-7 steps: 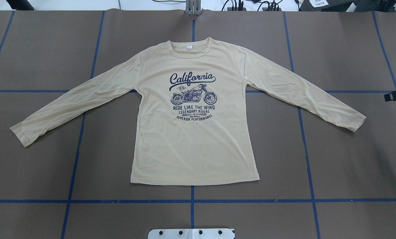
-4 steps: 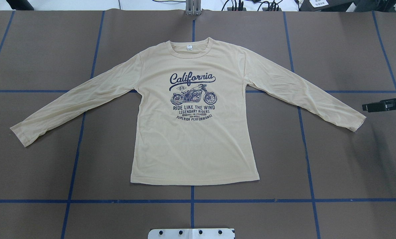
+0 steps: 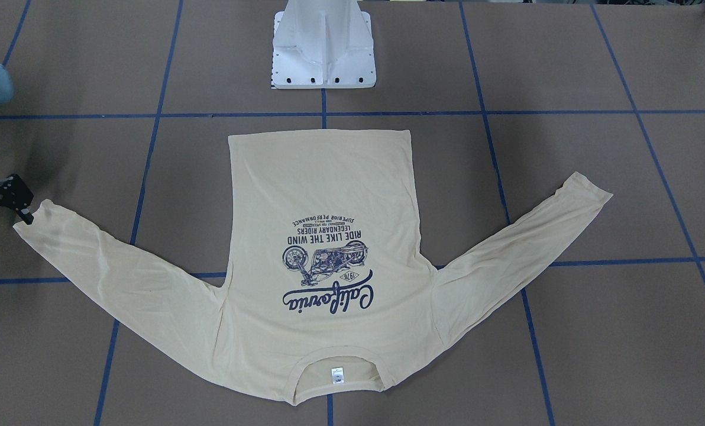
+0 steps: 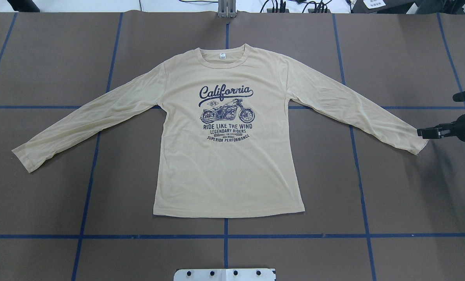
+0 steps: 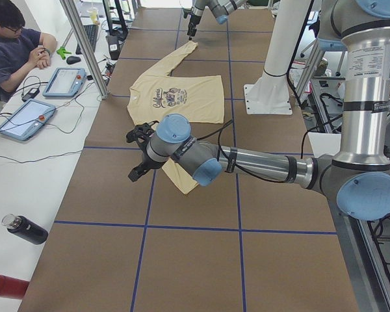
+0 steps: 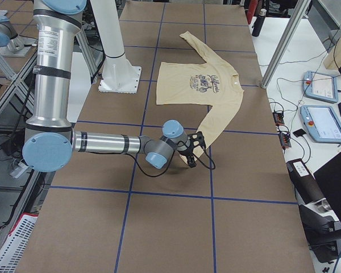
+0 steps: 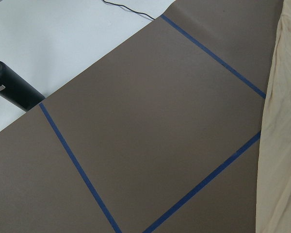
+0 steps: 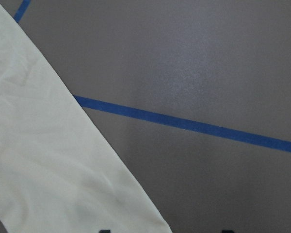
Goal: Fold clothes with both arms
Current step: 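Grasp the sleeve cuff nearest the right gripper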
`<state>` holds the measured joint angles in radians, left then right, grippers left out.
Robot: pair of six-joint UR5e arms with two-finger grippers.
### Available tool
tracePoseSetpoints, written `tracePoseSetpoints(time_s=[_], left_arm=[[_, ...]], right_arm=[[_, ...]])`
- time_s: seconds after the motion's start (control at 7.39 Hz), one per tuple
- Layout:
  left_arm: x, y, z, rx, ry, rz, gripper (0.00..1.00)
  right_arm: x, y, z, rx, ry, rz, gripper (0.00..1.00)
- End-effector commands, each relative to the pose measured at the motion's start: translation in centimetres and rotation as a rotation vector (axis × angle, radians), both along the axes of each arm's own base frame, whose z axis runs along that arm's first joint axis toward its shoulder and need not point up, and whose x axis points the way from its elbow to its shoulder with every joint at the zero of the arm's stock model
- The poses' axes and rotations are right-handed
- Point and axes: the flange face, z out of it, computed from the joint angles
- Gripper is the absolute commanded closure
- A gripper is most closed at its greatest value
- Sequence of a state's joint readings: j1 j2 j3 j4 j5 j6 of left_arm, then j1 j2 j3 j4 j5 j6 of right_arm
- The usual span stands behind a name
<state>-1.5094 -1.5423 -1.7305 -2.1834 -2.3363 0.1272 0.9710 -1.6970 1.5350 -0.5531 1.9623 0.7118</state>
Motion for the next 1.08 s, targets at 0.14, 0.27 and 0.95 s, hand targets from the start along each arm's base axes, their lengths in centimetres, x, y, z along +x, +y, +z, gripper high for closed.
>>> tracePoseSetpoints(time_s=[0.14, 0.27, 0.95], left_arm=[[0.0, 0.3, 0.6, -0.005, -0.001, 0.001, 0.00], [0.0, 0.3, 0.6, -0.005, -0.001, 0.001, 0.00], [0.0, 0.3, 0.6, -0.005, -0.001, 0.001, 0.00]], right_arm=[[-1.0, 0.3, 0.9, -0.001, 0.025, -0.004, 0.25], [-1.4, 0.5, 1.2, 0.001, 0.034, -0.009, 0.26], [-1.8, 1.0, 1.8, -0.008, 0.044, -0.020, 0.53]])
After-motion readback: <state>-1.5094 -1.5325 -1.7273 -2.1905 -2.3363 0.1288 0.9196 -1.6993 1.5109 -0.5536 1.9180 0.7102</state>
